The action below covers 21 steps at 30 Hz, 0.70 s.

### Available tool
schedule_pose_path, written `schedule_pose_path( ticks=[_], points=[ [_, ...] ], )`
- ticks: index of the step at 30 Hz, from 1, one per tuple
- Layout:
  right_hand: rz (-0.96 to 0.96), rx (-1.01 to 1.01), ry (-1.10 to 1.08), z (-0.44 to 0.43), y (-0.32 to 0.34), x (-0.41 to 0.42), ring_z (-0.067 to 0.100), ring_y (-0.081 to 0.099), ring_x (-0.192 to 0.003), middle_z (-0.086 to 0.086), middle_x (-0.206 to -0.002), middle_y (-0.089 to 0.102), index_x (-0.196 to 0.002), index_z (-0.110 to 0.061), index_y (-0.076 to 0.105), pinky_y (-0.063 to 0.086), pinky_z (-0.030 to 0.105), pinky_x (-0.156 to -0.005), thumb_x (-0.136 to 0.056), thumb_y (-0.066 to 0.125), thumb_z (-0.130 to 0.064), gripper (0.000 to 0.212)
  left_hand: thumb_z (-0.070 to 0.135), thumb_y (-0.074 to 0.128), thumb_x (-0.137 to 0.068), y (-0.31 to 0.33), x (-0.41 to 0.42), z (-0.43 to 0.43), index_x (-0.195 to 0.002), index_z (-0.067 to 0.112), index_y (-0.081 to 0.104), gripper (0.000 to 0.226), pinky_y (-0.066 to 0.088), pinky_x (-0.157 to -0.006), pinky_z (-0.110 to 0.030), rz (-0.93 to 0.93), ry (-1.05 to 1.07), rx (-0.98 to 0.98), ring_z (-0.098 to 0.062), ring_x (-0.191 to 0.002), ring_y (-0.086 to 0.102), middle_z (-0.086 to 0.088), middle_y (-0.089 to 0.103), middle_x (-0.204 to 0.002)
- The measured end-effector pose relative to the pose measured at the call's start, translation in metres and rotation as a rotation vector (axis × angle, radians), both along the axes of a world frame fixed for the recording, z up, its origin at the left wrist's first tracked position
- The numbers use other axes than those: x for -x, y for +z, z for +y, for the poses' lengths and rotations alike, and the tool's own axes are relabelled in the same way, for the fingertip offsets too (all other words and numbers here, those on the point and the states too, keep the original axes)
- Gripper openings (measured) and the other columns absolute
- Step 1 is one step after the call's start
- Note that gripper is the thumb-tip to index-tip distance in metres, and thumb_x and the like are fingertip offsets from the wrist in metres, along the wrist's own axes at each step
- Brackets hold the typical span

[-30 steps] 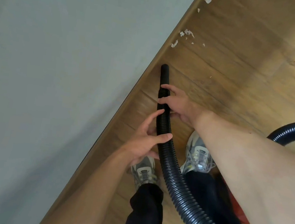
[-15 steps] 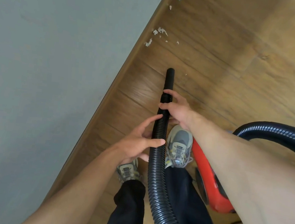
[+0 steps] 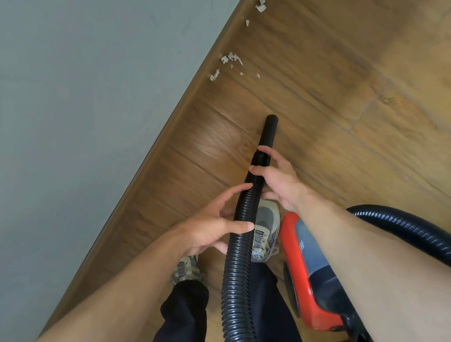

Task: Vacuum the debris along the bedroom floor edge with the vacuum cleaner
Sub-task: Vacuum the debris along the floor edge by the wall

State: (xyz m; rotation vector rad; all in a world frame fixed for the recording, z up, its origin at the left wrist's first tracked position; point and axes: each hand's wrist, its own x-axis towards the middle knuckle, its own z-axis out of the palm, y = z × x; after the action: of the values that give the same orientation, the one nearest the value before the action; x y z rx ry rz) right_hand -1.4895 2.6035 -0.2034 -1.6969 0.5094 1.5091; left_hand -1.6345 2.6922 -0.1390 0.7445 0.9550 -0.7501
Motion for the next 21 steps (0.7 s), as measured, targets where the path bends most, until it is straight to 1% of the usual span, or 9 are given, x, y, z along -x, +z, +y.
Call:
schedule_pose_path(
  ticks=[4,6,8,9,10,12,13,18,21],
  points=[
    [-0.025,-0.014,0.039,0.016,-0.003,-0.004,0.027,0.065,-0.103,0.008,-0.13,0.055,-0.136,-0.037,0.05,0.061,0.045,-0.075,-0.091,0.065,-0.005,0.057,0.004,0.072,-0.089,-0.001,0.0,0.007,-0.132,0.062,0.047,0.076,0.06,-0.078,-0.053,0.004,0.054,-0.02,-0.025,-0.113,0.065,-0.008,0.059,-0.137],
    [-0.046,-0.03,0.091,0.029,-0.004,-0.003,0.022,0.065,-0.094,0.007,-0.126,0.055,-0.138,-0.036,0.049,0.062,0.043,-0.073,-0.092,0.063,-0.005,0.057,0.004,0.071,-0.089,0.0,0.001,0.012,-0.131,0.063,0.047,0.076,0.061,-0.067,-0.042,0.007,0.08,-0.035,-0.021,-0.107,0.064,-0.01,0.057,-0.14],
    [-0.052,-0.064,0.146,0.044,-0.006,-0.001,0.016,0.063,-0.088,0.005,-0.124,0.055,-0.14,-0.035,0.047,0.061,0.039,-0.068,-0.093,0.061,-0.004,0.058,0.003,0.071,-0.089,0.001,0.004,0.018,-0.132,0.062,0.046,0.077,0.057,-0.054,-0.03,0.018,0.11,-0.059,-0.02,-0.101,0.063,-0.014,0.054,-0.143],
    [-0.047,-0.08,0.165,0.051,-0.007,0.0,0.015,0.062,-0.089,0.005,-0.125,0.055,-0.141,-0.035,0.046,0.061,0.038,-0.067,-0.093,0.06,-0.004,0.058,0.002,0.071,-0.089,0.001,0.006,0.021,-0.133,0.061,0.046,0.078,0.057,-0.054,-0.03,0.025,0.126,-0.074,-0.021,-0.102,0.064,-0.013,0.054,-0.143],
    [-0.043,-0.095,0.18,0.057,-0.008,0.002,0.016,0.063,-0.09,0.005,-0.126,0.055,-0.141,-0.035,0.045,0.061,0.037,-0.067,-0.093,0.06,-0.004,0.059,0.001,0.072,-0.088,0.0,0.008,0.024,-0.133,0.061,0.046,0.079,0.06,-0.058,-0.036,0.032,0.145,-0.089,-0.022,-0.104,0.066,-0.011,0.055,-0.143],
    [-0.036,-0.125,0.213,0.07,-0.01,0.005,0.017,0.063,-0.093,0.005,-0.126,0.054,-0.141,-0.036,0.044,0.06,0.036,-0.067,-0.093,0.058,-0.004,0.059,0.0,0.073,-0.086,0.0,0.012,0.03,-0.134,0.059,0.047,0.081,0.062,-0.075,-0.053,0.044,0.184,-0.119,-0.025,-0.108,0.068,-0.007,0.057,-0.14],
    [-0.032,-0.14,0.23,0.076,-0.011,0.008,0.017,0.062,-0.094,0.005,-0.125,0.054,-0.141,-0.036,0.044,0.06,0.035,-0.066,-0.093,0.057,-0.004,0.059,-0.001,0.073,-0.085,0.0,0.014,0.033,-0.134,0.058,0.047,0.081,0.06,-0.079,-0.058,0.044,0.199,-0.134,-0.027,-0.108,0.069,-0.006,0.058,-0.139],
    [-0.033,-0.167,0.295,0.102,-0.013,0.012,0.013,0.061,-0.087,0.0,-0.112,0.055,-0.143,-0.036,0.043,0.055,0.029,-0.06,-0.093,0.055,-0.003,0.06,-0.004,0.072,-0.085,0.001,0.016,0.042,-0.134,0.055,0.049,0.081,0.059,-0.081,-0.061,0.05,0.273,-0.188,-0.028,-0.111,0.068,-0.006,0.06,-0.135],
    [-0.042,-0.175,0.347,0.112,-0.013,0.009,0.014,0.059,-0.084,0.001,-0.112,0.054,-0.144,-0.034,0.043,0.055,0.032,-0.065,-0.092,0.053,-0.002,0.062,-0.003,0.072,-0.085,0.001,0.013,0.044,-0.136,0.055,0.048,0.081,0.059,-0.081,-0.059,0.055,0.291,-0.211,-0.028,-0.112,0.067,-0.005,0.06,-0.134]
  ],
)
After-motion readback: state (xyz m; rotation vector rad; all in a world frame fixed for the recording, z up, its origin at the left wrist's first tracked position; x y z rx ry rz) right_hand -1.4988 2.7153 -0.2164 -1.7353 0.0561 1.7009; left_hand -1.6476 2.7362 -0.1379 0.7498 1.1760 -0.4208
